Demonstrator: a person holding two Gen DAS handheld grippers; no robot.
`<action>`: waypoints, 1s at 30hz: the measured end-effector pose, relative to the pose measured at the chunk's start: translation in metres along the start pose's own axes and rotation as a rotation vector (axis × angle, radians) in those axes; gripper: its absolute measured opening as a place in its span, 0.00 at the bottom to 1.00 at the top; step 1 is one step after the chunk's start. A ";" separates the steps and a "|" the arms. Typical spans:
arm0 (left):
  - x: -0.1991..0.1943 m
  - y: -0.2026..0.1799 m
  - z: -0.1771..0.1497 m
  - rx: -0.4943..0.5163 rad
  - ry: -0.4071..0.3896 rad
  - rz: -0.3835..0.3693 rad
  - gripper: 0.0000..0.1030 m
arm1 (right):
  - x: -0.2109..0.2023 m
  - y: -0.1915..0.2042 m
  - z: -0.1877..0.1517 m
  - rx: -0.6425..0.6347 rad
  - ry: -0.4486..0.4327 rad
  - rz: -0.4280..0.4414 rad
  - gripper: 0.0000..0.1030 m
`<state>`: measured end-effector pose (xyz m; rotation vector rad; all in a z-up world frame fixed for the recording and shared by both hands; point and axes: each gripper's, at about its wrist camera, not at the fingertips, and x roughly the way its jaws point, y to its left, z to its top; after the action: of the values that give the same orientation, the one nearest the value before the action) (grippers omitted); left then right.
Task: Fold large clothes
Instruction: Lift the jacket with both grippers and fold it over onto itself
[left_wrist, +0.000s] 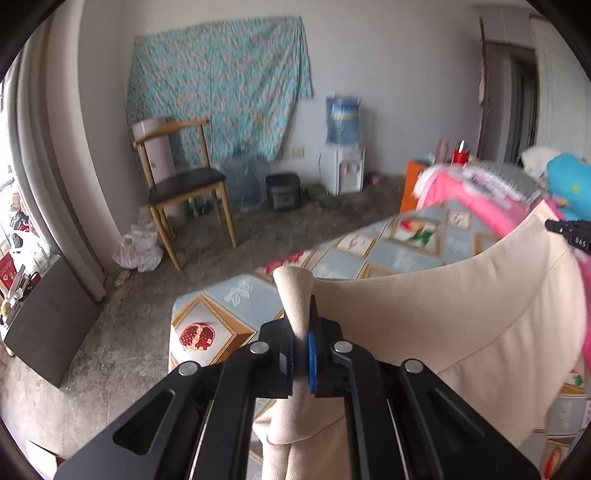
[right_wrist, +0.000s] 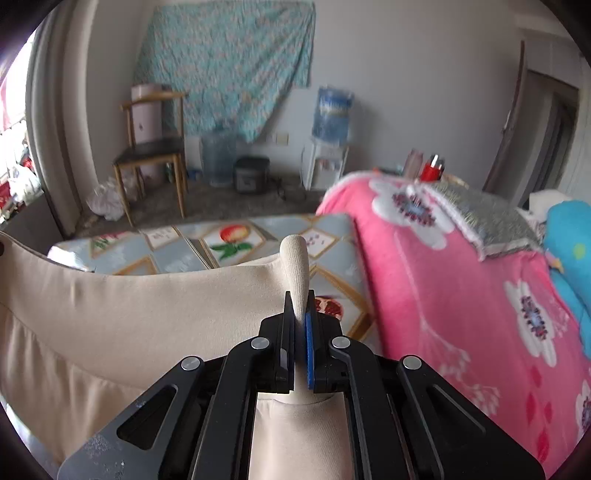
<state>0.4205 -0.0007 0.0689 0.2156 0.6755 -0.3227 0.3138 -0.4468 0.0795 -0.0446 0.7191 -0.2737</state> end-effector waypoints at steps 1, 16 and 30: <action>0.018 0.000 -0.001 0.001 0.042 0.006 0.05 | 0.022 0.003 -0.002 0.001 0.041 0.000 0.04; -0.014 0.060 -0.047 -0.263 0.193 -0.029 0.55 | -0.020 -0.076 -0.057 0.244 0.187 0.153 0.80; -0.084 0.023 -0.198 -0.799 0.223 -0.460 0.76 | -0.069 -0.062 -0.216 0.794 0.401 0.545 0.88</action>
<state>0.2530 0.0981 -0.0258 -0.6843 1.0235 -0.4453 0.1076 -0.4768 -0.0304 0.9712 0.9442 -0.0252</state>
